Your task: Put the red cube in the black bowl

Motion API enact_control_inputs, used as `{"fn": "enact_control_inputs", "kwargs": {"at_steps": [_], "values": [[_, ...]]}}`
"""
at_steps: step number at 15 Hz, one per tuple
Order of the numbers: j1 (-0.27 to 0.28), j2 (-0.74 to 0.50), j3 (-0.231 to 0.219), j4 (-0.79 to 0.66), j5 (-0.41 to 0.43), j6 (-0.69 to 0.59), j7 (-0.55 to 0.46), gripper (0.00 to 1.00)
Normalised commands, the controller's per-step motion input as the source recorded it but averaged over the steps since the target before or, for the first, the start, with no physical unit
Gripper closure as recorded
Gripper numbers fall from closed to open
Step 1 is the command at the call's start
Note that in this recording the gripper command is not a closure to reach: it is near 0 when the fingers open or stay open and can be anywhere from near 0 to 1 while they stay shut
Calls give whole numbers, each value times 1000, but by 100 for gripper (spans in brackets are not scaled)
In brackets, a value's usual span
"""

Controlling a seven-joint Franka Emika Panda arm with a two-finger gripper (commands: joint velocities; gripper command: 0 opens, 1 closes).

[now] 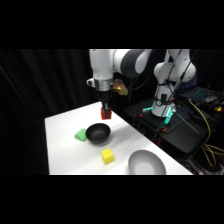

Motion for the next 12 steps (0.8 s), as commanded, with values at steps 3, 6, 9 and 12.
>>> {"fn": "enact_control_inputs", "kwargs": {"at_steps": [3, 6, 9, 12], "values": [[-95, 449, -12, 334, 106, 164, -137, 100], [-52, 478, -7, 286, 228, 284, -236, 100], [-70, 398, -24, 280, 265, 218, -306, 100], [-79, 190, -41, 194, 238, 100, -289, 0]]}}
